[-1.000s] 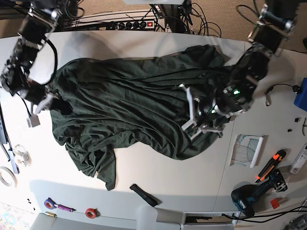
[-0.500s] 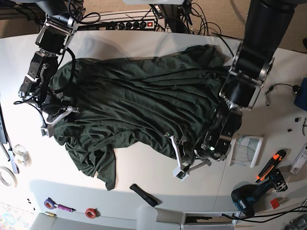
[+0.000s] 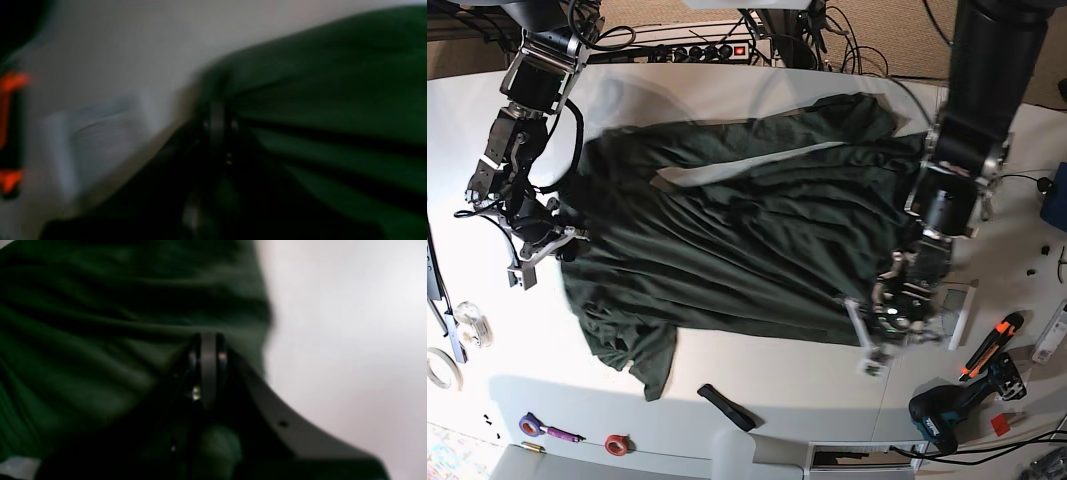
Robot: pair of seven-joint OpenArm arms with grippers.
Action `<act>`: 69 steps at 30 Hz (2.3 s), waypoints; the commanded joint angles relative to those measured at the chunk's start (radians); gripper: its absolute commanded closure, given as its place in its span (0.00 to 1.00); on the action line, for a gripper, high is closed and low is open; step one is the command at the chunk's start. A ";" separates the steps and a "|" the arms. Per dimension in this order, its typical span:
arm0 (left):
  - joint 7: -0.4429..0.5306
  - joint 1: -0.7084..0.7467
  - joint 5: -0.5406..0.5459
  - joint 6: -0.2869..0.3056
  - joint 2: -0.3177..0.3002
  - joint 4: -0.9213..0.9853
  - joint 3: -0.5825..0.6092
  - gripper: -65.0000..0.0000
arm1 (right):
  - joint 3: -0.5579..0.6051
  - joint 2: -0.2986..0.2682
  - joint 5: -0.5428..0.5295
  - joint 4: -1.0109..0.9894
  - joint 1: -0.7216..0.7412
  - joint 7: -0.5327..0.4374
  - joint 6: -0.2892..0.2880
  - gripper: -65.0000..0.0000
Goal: Layout the t-shirt on the table in an organized manner, then fold the t-shirt properly
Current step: 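Pull the hem outward with the right gripper while the left holds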
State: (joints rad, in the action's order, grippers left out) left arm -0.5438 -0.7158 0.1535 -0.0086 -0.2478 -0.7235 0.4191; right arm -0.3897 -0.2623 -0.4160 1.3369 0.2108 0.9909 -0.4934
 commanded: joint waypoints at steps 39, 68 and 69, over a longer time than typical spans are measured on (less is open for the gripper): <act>-0.024 -0.032 0.238 0.299 0.035 -0.014 -0.003 0.88 | 0.428 0.099 0.495 -0.921 0.687 -0.898 0.294 1.00; -0.051 0.004 0.253 0.299 0.034 -0.015 -0.003 0.88 | 0.428 0.039 0.560 -0.866 0.586 -0.790 0.325 1.00; -0.051 0.004 0.252 0.299 0.034 -0.015 -0.003 0.88 | 0.428 0.038 0.583 -0.882 0.588 -0.850 0.336 1.00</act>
State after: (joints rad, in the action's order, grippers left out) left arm -0.5598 -0.6956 0.4061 0.2821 -0.2134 -0.7330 0.4171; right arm 0.0399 -0.2153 0.1757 0.4358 0.7490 0.1631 -0.1684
